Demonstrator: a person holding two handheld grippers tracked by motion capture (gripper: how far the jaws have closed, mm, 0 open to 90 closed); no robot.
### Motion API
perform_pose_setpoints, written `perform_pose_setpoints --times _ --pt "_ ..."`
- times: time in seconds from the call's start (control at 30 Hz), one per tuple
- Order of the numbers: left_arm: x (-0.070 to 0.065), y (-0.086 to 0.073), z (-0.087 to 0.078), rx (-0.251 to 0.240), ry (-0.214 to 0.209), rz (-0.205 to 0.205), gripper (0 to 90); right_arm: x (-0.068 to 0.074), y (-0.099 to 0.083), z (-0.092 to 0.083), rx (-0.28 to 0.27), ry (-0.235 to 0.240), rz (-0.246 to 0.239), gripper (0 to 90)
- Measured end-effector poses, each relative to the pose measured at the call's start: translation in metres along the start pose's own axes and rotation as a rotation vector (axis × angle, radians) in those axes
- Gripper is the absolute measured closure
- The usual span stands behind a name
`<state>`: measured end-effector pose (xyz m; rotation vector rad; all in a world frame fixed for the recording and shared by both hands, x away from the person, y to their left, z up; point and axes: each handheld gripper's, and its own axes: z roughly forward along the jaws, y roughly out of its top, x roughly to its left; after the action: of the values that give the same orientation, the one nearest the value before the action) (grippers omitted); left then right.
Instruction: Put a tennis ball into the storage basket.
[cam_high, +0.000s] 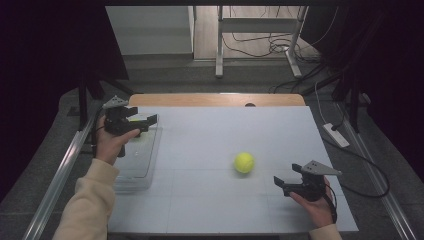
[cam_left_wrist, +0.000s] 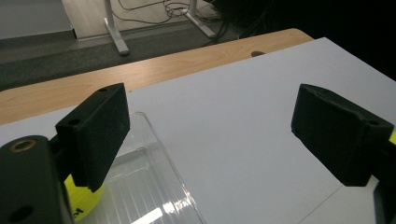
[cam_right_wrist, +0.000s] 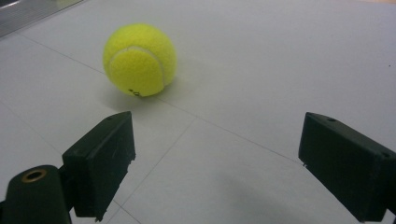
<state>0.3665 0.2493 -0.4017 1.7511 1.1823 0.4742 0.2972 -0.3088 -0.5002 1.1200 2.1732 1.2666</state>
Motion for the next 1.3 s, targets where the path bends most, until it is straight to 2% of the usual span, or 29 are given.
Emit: perform_pose_setpoints --times 0.4,0.77,0.93,1.3 --pt "-0.017 0.002 0.003 0.004 -0.038 0.042 12.9 0.002 0.000 0.001 0.002 0.003 -0.002 11.0" --pt "-0.027 0.004 0.006 0.005 -0.058 0.062 12.9 0.001 0.000 0.001 0.004 0.001 -0.001 11.2" --pt "-0.034 0.003 0.012 0.016 -0.081 0.084 12.9 0.001 0.000 0.001 0.004 0.000 -0.001 11.2" --pt "-0.047 0.002 0.021 0.029 -0.106 0.102 13.0 -0.001 -0.001 -0.001 0.001 -0.004 0.003 11.2"
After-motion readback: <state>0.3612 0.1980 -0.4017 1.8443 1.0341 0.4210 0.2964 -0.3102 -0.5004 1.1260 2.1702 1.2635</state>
